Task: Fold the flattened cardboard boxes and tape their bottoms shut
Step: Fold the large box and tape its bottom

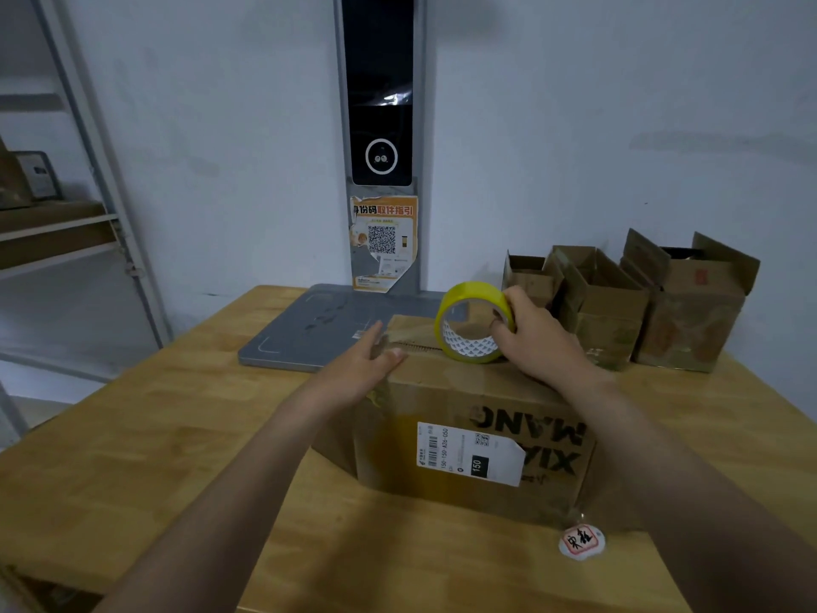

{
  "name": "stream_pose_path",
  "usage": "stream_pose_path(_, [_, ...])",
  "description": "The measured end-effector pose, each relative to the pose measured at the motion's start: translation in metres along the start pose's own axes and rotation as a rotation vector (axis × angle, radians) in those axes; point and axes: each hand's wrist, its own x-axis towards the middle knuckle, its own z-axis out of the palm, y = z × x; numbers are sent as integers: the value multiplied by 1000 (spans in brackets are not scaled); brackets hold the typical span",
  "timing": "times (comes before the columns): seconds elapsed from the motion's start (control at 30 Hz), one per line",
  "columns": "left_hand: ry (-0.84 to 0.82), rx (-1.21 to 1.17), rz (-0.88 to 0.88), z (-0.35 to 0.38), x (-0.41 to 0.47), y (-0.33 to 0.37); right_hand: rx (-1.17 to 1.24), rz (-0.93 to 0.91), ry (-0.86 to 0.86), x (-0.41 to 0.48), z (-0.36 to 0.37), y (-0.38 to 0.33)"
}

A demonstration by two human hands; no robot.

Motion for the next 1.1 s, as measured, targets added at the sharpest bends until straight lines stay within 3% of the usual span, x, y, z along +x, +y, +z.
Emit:
stream_pose_path(0.13, [-62,391,194,-7,2,8,56,-35,12,0,4,0])
stream_pose_path(0.3, [-154,645,204,-10,2,20,117,-57,2,-3,6,0])
stream_pose_path(0.53, [-217,672,315,10,4,52,123,-84,-5,-1,10,-4])
stream_pose_path(0.73, [-209,659,273,14,2,53,159,-56,-41,3,9,-6])
stream_pose_path(1.1, [-143,723,221,20,-1,46,-55,38,37,3,-29,2])
